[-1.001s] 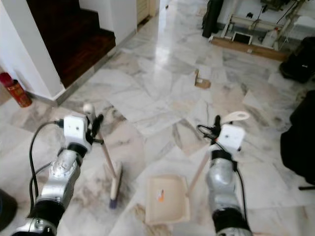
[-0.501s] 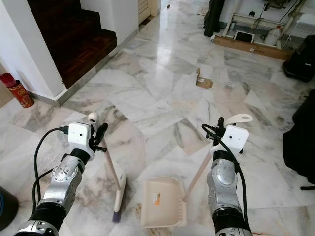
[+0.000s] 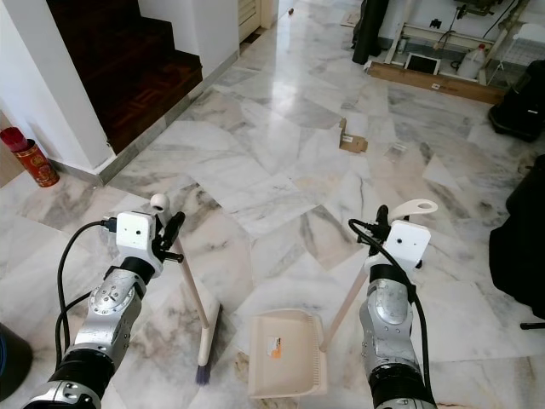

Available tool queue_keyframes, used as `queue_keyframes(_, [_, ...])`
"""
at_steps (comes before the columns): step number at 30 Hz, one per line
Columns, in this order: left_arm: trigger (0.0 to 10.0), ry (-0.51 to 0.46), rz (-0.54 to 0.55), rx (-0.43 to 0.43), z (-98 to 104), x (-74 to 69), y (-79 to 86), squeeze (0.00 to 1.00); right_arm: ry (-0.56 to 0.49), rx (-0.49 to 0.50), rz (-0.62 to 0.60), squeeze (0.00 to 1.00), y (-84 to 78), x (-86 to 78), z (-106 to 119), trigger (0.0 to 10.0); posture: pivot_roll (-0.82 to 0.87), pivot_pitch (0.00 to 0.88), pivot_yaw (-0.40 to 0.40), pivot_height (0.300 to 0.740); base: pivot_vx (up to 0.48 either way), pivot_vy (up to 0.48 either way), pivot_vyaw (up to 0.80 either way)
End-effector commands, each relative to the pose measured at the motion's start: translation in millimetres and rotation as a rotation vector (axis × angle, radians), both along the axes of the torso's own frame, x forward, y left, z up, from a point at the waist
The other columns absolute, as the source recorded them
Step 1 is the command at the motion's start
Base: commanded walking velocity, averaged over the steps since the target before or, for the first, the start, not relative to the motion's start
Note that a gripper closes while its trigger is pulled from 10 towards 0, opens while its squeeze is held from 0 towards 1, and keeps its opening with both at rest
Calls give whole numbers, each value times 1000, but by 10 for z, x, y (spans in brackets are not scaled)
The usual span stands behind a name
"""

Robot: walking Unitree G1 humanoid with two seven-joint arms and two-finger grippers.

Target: Sweep floor

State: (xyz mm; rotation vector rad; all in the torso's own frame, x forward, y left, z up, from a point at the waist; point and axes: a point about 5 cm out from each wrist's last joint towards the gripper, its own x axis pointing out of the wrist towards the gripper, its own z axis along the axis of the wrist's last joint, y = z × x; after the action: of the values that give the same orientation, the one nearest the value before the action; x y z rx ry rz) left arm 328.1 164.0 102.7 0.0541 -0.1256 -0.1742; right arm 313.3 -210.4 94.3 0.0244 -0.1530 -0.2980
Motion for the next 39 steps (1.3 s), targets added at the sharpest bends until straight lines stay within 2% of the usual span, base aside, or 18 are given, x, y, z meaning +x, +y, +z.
queue_keyframes(1, [10000, -27, 5, 16, 48, 22, 17, 0, -39, -11, 0, 0, -17, 2, 70, 10000, 126, 82, -54, 740, 0, 0, 0])
queue_keyframes(5, [10000, -28, 9, 18, 47, 22, 22, 0, -32, 8, 1, 0, -14, 2, 54, 10000, 124, 82, -51, 740, 63, 0, 0])
queue_keyframes(11, [10000, -31, 10, 17, 58, 34, 22, 0, -30, 19, 2, 0, -9, -5, 41, 10000, 124, 80, -51, 740, 281, 0, -655])
queue_keyframes(39, [10000, -48, 8, 11, 82, 56, 6, 0, -58, 13, 33, 0, 19, 25, 90, 10000, 135, 34, -64, 740, 285, 0, 0])
